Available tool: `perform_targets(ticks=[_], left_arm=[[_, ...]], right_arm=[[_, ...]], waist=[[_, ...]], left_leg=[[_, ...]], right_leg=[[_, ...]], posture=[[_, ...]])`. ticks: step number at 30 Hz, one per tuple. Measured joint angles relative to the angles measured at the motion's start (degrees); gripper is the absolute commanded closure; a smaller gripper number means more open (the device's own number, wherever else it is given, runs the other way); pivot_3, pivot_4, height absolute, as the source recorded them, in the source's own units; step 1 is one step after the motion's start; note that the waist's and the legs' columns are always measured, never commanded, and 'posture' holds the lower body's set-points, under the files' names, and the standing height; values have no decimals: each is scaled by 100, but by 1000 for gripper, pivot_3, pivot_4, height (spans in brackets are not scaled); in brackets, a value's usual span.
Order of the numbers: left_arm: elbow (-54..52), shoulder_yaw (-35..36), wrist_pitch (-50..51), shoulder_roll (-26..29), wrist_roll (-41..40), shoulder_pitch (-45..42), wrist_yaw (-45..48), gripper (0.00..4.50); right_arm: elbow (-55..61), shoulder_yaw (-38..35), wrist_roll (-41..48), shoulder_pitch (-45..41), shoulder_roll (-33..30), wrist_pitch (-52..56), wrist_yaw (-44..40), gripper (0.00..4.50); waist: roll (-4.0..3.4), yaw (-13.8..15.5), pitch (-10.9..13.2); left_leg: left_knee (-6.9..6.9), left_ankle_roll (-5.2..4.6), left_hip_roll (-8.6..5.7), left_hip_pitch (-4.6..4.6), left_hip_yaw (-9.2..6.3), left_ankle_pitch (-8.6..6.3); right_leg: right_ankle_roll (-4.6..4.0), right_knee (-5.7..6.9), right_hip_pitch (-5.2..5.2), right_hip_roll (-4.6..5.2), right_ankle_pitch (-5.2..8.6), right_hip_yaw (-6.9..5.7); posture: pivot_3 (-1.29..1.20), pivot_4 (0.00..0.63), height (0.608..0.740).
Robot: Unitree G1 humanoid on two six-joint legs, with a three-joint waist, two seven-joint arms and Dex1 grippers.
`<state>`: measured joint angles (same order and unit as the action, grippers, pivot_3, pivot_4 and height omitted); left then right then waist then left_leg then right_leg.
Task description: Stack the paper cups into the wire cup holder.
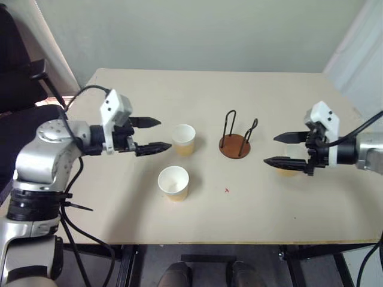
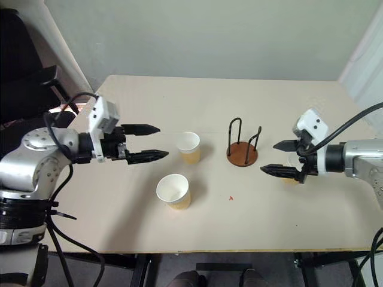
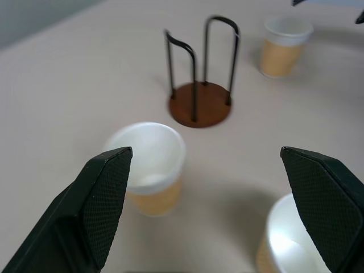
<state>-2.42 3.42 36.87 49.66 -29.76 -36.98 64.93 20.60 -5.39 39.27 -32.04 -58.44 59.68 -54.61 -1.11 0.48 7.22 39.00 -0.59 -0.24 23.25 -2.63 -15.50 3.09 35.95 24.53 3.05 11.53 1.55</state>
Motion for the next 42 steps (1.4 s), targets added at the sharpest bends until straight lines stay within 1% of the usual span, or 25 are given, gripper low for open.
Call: perform_targets(ticks=[6,11,14,17,21,24,29,32,42], left_arm=[[6,-6,-5,-71,12,-27,-28,0],[-4,-7,-3,-118,5,-28,-27,0],[36,-34,-5,-128,8,-97,5,0],[154,-143,-21,-213,16,-410,108,0],[294,-361,-13,-383,-60,-833,472,0],[360,-453,1,-392,-125,-1125,722,0],[515,-570,-45,-330,-34,-1247,1007,0],[557,-591,-76,-336,22,-1263,1043,0],[588,-591,-191,-321,68,-1272,1104,0]], right_arm=[[3,-101,161,-19,99,309,259,13],[25,-437,436,-120,673,438,753,13],[23,-435,517,-149,690,682,937,13],[-21,-283,507,-282,730,728,1047,13],[-431,282,-16,-479,825,402,1164,13],[-744,652,-371,-601,833,138,1153,13],[-1284,1112,-957,-820,938,-354,1064,13],[-1560,1313,-1217,-933,1160,-560,1059,13],[-2388,1527,-1831,-1505,2258,-987,1237,13]], waist=[[0,10,0],[0,-2,0],[0,-1,0],[0,13,0],[1,8,0],[0,5,0],[0,-4,0],[0,-12,0],[0,-21,0]], left_leg=[[3,0,0,0,-1,0],[3,1,0,-4,0,1],[2,1,0,-3,0,1],[6,0,-2,-2,-2,2],[7,-1,-1,-2,-2,1],[0,-1,0,-1,-1,1],[-7,0,2,1,-1,1],[-3,-1,2,12,-2,1],[1,-1,2,31,-6,1]], right_leg=[[0,1,-2,0,0,0],[0,6,0,-1,0,1],[0,4,-1,-1,0,0],[1,2,-3,1,-1,0],[4,5,-2,2,-3,0],[4,3,2,2,-3,0],[4,-1,7,2,-2,-1],[4,1,18,2,-3,-2],[4,1,36,1,-3,-6]], posture=[[0,150,740],[0,150,740],[0,150,740],[0,150,740],[0,150,740],[0,150,740],[0,150,740],[0,150,740],[0,150,740]])
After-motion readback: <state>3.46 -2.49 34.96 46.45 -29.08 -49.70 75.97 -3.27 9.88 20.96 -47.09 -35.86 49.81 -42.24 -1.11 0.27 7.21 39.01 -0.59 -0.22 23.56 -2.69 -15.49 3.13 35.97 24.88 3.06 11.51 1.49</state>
